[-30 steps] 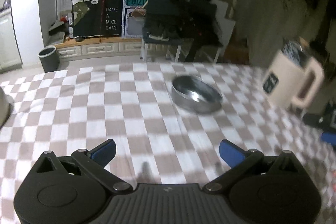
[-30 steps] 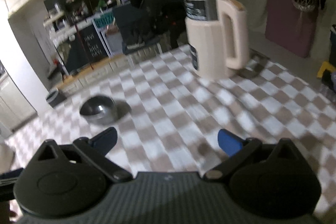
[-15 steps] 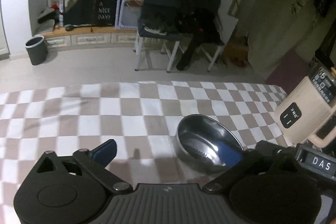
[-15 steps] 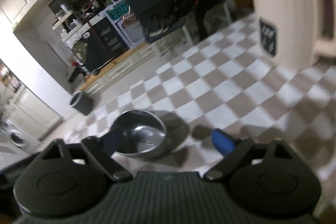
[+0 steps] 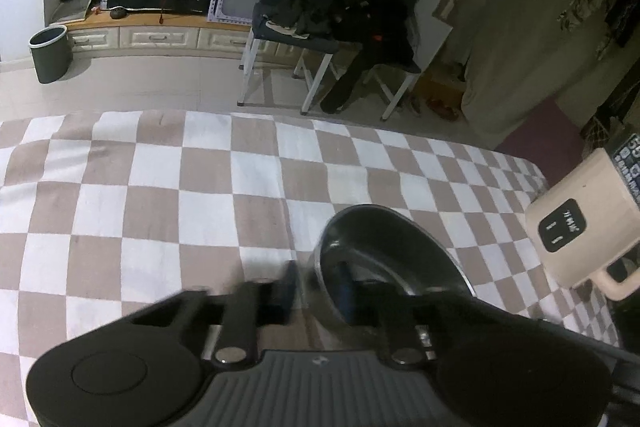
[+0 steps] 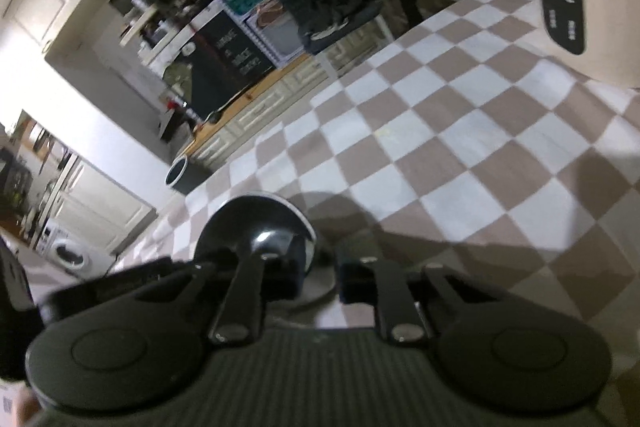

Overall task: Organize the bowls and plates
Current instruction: 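Move both tools to the silver oval bowl and close them on its rim, then lift the silver oval bowl with both tools and carry it to the steel tray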

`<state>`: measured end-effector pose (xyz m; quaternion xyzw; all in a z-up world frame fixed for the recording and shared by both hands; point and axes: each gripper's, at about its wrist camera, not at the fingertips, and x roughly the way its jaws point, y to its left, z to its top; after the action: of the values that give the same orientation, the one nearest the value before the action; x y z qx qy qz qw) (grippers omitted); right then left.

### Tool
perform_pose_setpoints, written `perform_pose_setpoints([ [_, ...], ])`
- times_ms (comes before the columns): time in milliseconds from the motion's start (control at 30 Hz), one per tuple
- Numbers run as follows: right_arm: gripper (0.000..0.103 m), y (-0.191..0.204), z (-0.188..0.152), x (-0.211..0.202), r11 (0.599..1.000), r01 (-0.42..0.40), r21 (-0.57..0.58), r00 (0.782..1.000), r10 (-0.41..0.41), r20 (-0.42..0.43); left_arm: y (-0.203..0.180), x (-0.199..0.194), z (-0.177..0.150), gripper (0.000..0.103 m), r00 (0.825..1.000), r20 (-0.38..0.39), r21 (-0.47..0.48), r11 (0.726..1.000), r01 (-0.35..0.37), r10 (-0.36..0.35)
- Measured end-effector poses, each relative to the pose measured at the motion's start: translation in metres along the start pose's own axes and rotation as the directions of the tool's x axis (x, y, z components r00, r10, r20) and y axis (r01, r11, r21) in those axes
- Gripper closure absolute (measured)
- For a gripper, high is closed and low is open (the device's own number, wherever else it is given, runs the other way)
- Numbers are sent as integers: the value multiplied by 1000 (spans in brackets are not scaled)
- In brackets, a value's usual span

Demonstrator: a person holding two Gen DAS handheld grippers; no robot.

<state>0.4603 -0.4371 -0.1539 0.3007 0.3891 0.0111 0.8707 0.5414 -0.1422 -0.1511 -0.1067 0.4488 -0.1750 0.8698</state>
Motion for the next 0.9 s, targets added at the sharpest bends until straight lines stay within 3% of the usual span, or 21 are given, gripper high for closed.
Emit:
perform_pose_setpoints([
  [167,89,-4,1,-15,1000,8,-7,1000,-8,-1,-11,-20,-7,87,1000,7,66,997,-29,29],
  [400,91,18,-4,-46,996,0,-86,1000,2,16,-15,-72,-22,87,998,47,49,998,-30,28],
  [733,91,42,-27,-121,980,-53,-192,999,54,3,-39,-156,-55,87,995,93,74,996,-45,38],
  [900,90,35,-44,-160,976,-72,-204,997,76,9,-59,-191,-83,87,995,95,104,994,-27,17],
])
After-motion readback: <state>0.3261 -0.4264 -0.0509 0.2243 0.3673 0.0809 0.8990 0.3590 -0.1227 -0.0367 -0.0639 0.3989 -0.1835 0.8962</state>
